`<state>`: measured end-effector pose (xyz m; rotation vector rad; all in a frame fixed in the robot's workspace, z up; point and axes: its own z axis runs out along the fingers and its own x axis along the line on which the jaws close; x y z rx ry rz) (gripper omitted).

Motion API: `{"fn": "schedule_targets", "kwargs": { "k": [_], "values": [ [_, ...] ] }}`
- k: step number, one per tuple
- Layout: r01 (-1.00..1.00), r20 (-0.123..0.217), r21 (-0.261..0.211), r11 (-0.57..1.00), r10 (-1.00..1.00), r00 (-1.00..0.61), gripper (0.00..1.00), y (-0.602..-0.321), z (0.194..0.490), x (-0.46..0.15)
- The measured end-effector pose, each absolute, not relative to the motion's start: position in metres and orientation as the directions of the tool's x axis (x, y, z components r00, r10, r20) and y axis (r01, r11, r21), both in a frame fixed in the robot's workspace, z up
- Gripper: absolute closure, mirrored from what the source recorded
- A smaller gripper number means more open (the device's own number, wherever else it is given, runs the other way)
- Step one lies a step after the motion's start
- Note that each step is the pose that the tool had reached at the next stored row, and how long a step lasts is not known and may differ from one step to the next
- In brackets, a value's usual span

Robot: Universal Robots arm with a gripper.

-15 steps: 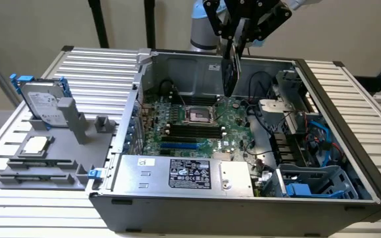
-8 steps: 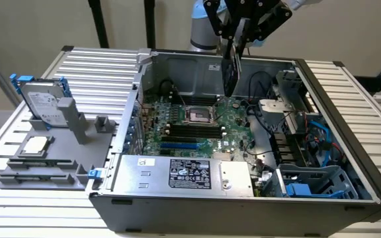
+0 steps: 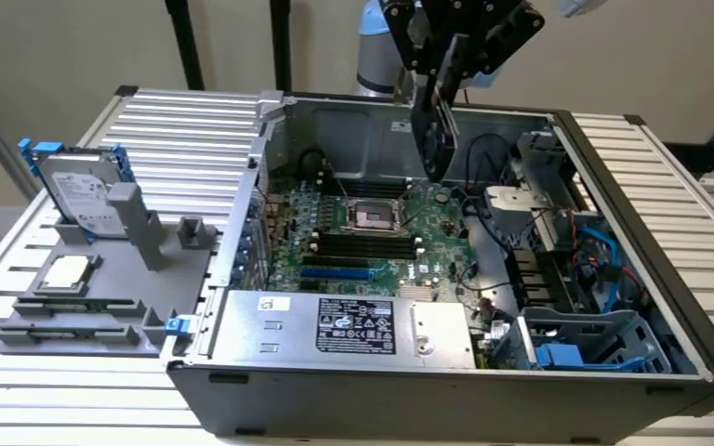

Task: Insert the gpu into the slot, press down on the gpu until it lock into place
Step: 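Insert the gpu into the slot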

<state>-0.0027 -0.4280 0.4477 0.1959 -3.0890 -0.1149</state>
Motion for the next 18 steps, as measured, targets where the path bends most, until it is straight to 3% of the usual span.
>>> {"fn": "schedule_targets", "kwargs": {
  "k": [18],
  "values": [
    [-0.438,0.023,0.070,0.896,-0.440,-0.898,0.74,-0.4280,0.4467,-0.0027]
  ]
}}
